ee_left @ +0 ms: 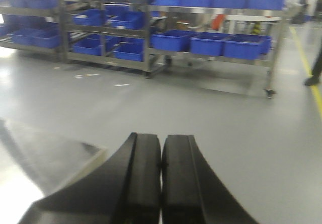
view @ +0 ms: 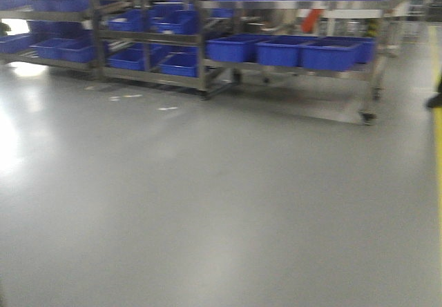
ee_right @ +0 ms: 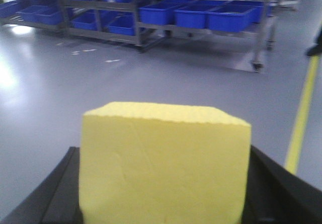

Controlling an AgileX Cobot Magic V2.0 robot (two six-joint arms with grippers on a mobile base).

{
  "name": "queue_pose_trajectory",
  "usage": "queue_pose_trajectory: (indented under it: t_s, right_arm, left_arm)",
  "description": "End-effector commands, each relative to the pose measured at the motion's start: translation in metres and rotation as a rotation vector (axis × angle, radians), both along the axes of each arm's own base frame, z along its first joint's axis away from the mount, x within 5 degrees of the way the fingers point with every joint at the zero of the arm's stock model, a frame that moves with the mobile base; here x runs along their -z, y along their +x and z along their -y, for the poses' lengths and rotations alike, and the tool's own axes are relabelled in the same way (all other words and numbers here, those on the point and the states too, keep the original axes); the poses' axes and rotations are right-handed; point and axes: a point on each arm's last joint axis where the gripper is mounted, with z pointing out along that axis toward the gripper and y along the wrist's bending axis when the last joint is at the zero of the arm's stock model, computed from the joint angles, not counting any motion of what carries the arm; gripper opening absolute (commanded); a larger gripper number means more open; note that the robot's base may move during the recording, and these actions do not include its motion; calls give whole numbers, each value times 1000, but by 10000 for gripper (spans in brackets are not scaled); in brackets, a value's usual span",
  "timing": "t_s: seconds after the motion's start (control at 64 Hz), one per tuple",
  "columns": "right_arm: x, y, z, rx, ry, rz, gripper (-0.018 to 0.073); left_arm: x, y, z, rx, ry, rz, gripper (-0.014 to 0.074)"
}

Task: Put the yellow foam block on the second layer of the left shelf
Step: 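Drive the base away from the steel shelf carrying the cube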

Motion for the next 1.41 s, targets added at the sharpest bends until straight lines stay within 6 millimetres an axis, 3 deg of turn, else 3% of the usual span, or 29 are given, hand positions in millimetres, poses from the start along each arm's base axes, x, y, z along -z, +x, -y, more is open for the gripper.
queue_pose_trajectory:
  t_s: [0.0,1.39]
  right_arm:
    - [-16,0,0,-3,-16,101,356]
    - [-16,0,0,-3,-16,101,356]
  left_arm:
    - [1,1,1,14,-16,52,136]
    - [1,1,1,14,-16,52,136]
